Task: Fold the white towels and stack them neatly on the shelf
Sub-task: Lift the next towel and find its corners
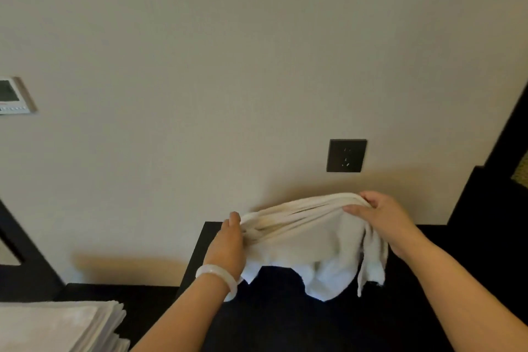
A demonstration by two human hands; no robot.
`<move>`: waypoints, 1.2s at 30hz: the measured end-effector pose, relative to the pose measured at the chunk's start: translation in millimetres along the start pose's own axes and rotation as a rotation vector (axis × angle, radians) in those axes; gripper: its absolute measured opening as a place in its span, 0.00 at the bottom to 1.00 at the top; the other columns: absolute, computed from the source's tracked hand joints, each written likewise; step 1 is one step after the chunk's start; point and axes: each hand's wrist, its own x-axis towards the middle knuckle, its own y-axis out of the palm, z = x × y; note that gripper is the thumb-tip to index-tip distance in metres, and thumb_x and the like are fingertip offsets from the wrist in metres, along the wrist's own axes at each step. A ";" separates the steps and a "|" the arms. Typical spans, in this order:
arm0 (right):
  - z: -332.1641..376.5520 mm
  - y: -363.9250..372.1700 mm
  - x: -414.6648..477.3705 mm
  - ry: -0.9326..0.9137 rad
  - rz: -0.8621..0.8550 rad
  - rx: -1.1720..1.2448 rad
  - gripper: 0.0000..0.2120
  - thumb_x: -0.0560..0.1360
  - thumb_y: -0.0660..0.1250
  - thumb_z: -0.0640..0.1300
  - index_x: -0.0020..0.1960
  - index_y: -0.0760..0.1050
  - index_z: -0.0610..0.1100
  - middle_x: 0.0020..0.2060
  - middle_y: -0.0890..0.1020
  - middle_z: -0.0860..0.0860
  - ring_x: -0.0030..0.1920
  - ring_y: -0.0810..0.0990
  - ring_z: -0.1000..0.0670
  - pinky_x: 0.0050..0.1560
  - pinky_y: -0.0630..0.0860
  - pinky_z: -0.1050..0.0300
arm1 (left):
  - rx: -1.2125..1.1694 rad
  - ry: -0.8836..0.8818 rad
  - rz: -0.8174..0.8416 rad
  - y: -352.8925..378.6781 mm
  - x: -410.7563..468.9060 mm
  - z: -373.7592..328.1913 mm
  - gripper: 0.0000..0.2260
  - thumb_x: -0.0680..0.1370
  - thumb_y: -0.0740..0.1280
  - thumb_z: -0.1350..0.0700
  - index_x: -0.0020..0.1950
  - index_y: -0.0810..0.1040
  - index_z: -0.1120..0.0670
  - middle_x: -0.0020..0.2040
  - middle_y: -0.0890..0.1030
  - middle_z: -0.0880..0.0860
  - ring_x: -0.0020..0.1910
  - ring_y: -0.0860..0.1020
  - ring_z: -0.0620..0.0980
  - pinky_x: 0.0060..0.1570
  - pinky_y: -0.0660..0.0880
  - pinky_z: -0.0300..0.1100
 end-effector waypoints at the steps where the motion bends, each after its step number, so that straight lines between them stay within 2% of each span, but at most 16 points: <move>1: 4.0 -10.0 2.5 0.005 0.006 0.048 0.07 0.74 0.73 0.42 0.51 0.80 0.43 0.44 0.85 0.45 0.45 0.83 0.44 0.47 0.79 0.47 | -0.040 -0.023 -0.020 -6.7 5.7 -2.2 0.13 0.78 0.56 0.65 0.61 0.65 0.54 0.53 0.74 0.52 0.45 0.75 0.50 0.43 0.70 0.40; 5: -11.2 -44.1 14.5 0.096 0.011 0.114 0.05 0.74 0.72 0.38 0.50 0.81 0.39 0.48 0.84 0.40 0.45 0.82 0.45 0.45 0.76 0.53 | -0.099 -0.103 -0.106 -23.1 27.9 6.5 0.08 0.79 0.55 0.63 0.53 0.71 0.53 0.47 0.76 0.52 0.43 0.76 0.52 0.46 0.75 0.45; 7: -24.9 -56.6 23.5 0.113 -0.100 0.148 0.01 0.75 0.71 0.36 0.46 0.80 0.39 0.50 0.83 0.36 0.44 0.79 0.45 0.44 0.75 0.52 | -0.158 -0.191 -0.149 -27.1 39.4 13.6 0.09 0.79 0.56 0.65 0.51 0.72 0.54 0.44 0.77 0.53 0.41 0.76 0.53 0.41 0.74 0.45; 9: -29.8 -65.5 30.9 0.121 -0.165 0.176 0.02 0.76 0.70 0.36 0.45 0.80 0.41 0.48 0.82 0.37 0.43 0.78 0.45 0.43 0.73 0.52 | -0.249 -0.281 -0.190 -28.8 50.6 17.1 0.09 0.79 0.57 0.66 0.50 0.73 0.55 0.41 0.77 0.54 0.37 0.76 0.53 0.37 0.73 0.45; 13: -9.1 -71.9 40.9 -0.004 -0.236 0.324 0.04 0.76 0.68 0.35 0.45 0.79 0.43 0.43 0.81 0.45 0.44 0.77 0.47 0.43 0.74 0.57 | -0.548 -0.341 -0.276 -27.4 67.8 8.7 0.07 0.80 0.60 0.65 0.53 0.74 0.57 0.47 0.80 0.61 0.36 0.77 0.54 0.35 0.75 0.43; 15: 8.4 -73.4 44.8 -0.072 -0.261 0.433 0.04 0.76 0.68 0.35 0.46 0.78 0.43 0.41 0.80 0.47 0.42 0.77 0.49 0.39 0.75 0.61 | -0.643 -0.262 -0.249 -24.3 72.2 -0.3 0.11 0.80 0.63 0.63 0.61 0.74 0.54 0.56 0.79 0.59 0.45 0.80 0.55 0.45 0.78 0.46; 17: 18.4 -75.6 50.8 -0.120 -0.263 0.445 0.05 0.77 0.68 0.35 0.46 0.78 0.44 0.40 0.80 0.48 0.39 0.77 0.52 0.36 0.75 0.64 | -0.525 -0.149 -0.151 -15.9 75.7 -10.5 0.19 0.79 0.64 0.62 0.70 0.69 0.54 0.66 0.71 0.56 0.59 0.76 0.56 0.57 0.73 0.46; 18: 18.3 -75.2 54.2 -0.121 -0.263 0.395 0.05 0.76 0.68 0.34 0.45 0.78 0.44 0.40 0.80 0.48 0.39 0.77 0.53 0.36 0.74 0.65 | -0.428 -0.096 -0.103 -10.5 76.0 -17.5 0.20 0.79 0.64 0.62 0.71 0.68 0.55 0.68 0.67 0.55 0.63 0.74 0.57 0.59 0.71 0.44; 21: -10.0 -69.2 64.8 -0.033 -0.268 0.137 0.08 0.75 0.67 0.29 0.44 0.78 0.41 0.39 0.79 0.48 0.40 0.76 0.50 0.38 0.70 0.62 | -0.233 0.082 0.016 16.8 71.5 -37.8 0.14 0.78 0.62 0.63 0.63 0.75 0.58 0.63 0.71 0.55 0.61 0.74 0.56 0.58 0.68 0.40; 23: -42.2 -62.2 67.8 0.079 -0.222 -0.009 0.10 0.75 0.67 0.28 0.45 0.78 0.43 0.45 0.81 0.45 0.46 0.77 0.47 0.47 0.72 0.57 | -0.144 0.135 0.109 36.4 63.4 -49.1 0.12 0.79 0.61 0.62 0.61 0.75 0.56 0.63 0.71 0.53 0.56 0.74 0.50 0.54 0.66 0.35; 25: -72.6 -56.6 64.5 0.180 -0.168 -0.150 0.11 0.75 0.67 0.29 0.53 0.78 0.41 0.53 0.81 0.44 0.53 0.77 0.46 0.55 0.73 0.53 | -0.096 0.168 0.192 55.4 58.4 -56.9 0.12 0.80 0.60 0.60 0.63 0.74 0.53 0.67 0.69 0.50 0.54 0.72 0.47 0.54 0.66 0.33; 27: -99.1 -51.0 61.1 0.225 -0.225 -0.314 0.14 0.74 0.68 0.31 0.59 0.76 0.39 0.59 0.78 0.43 0.58 0.76 0.44 0.58 0.72 0.52 | -0.043 0.206 0.276 72.1 57.7 -62.7 0.13 0.81 0.60 0.59 0.64 0.74 0.51 0.70 0.66 0.49 0.61 0.73 0.48 0.62 0.69 0.39; 29: -116.1 -45.8 52.3 0.262 -0.335 -0.488 0.14 0.74 0.70 0.36 0.59 0.75 0.39 0.60 0.74 0.42 0.59 0.74 0.41 0.57 0.72 0.51 | 0.089 0.248 0.356 84.2 61.8 -67.6 0.16 0.80 0.61 0.60 0.67 0.74 0.48 0.75 0.62 0.48 0.71 0.66 0.50 0.67 0.66 0.43; 31: -128.2 -40.1 43.4 0.293 -0.387 -0.507 0.17 0.73 0.73 0.39 0.58 0.72 0.37 0.60 0.70 0.40 0.58 0.73 0.39 0.53 0.73 0.51 | 0.228 0.289 0.412 94.0 68.8 -69.8 0.17 0.81 0.62 0.58 0.69 0.73 0.46 0.78 0.57 0.49 0.77 0.57 0.52 0.71 0.60 0.45; 33: -141.6 -34.6 38.9 0.322 -0.358 -0.423 0.25 0.71 0.76 0.44 0.62 0.69 0.35 0.61 0.69 0.40 0.57 0.75 0.39 0.47 0.73 0.52 | 0.341 0.313 0.444 101.8 75.8 -69.4 0.18 0.81 0.61 0.56 0.71 0.71 0.46 0.79 0.55 0.51 0.78 0.52 0.54 0.74 0.54 0.48; 36: -160.7 -30.1 39.6 0.343 -0.257 -0.400 0.32 0.71 0.77 0.46 0.67 0.66 0.35 0.64 0.68 0.41 0.59 0.75 0.39 0.46 0.72 0.54 | 0.409 0.312 0.494 110.1 89.7 -63.6 0.19 0.81 0.58 0.56 0.72 0.70 0.49 0.75 0.63 0.53 0.73 0.63 0.55 0.70 0.61 0.46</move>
